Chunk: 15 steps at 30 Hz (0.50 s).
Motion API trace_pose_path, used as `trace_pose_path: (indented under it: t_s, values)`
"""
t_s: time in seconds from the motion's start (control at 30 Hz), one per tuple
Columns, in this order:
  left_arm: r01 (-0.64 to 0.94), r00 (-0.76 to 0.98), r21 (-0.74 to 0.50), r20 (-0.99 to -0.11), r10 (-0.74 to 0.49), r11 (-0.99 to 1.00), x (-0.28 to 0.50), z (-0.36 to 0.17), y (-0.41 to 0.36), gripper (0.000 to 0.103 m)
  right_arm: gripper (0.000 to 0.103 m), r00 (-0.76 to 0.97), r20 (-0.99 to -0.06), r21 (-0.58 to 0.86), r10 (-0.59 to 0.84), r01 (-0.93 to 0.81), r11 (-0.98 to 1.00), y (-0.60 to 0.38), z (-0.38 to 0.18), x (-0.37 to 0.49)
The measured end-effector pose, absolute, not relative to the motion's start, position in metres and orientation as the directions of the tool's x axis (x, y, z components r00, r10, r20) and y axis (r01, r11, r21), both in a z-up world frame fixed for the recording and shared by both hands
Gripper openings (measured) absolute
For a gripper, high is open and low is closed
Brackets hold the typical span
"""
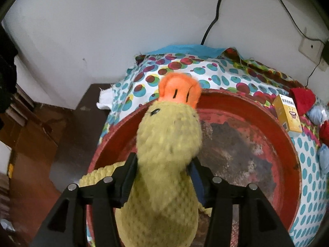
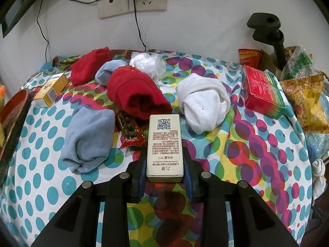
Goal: Organize objects
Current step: 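Lift the yellow duck with the left tool and carry it over the red tray, then lower the duck onto the red tray and open the left tool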
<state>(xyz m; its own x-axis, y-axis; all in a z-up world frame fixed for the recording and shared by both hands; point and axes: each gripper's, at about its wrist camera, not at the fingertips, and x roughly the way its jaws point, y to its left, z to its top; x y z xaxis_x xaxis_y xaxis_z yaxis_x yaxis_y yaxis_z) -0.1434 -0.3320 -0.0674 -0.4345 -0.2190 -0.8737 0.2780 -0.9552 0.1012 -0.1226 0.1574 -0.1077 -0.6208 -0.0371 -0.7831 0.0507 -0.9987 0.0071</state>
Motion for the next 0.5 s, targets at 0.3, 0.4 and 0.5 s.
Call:
trace_pose_path:
  t_s: [0.3, 0.4, 0.5]
  values:
    - [0.350, -0.474, 0.043, -0.853, -0.217, -0.936, -0.127, -0.058, -0.346, 0.053, 0.029, -0.622, -0.782, 0.006, -0.034, 0.047, -0.999, 0.158, -0.107, -0.123]
    - [0.331, -0.512, 0.057, -0.828, -0.230, -0.942, -0.108, -0.045, -0.330, 0.053, 0.029, -0.623, -0.782, 0.011, -0.038, 0.048, -0.999, 0.158, -0.107, -0.123]
    - [0.285, -0.561, 0.097, -0.790, -0.248, -0.954, -0.082, -0.033, -0.299, 0.054, 0.029, -0.623, -0.781, 0.013, -0.041, 0.049, -0.999, 0.157, -0.107, -0.123]
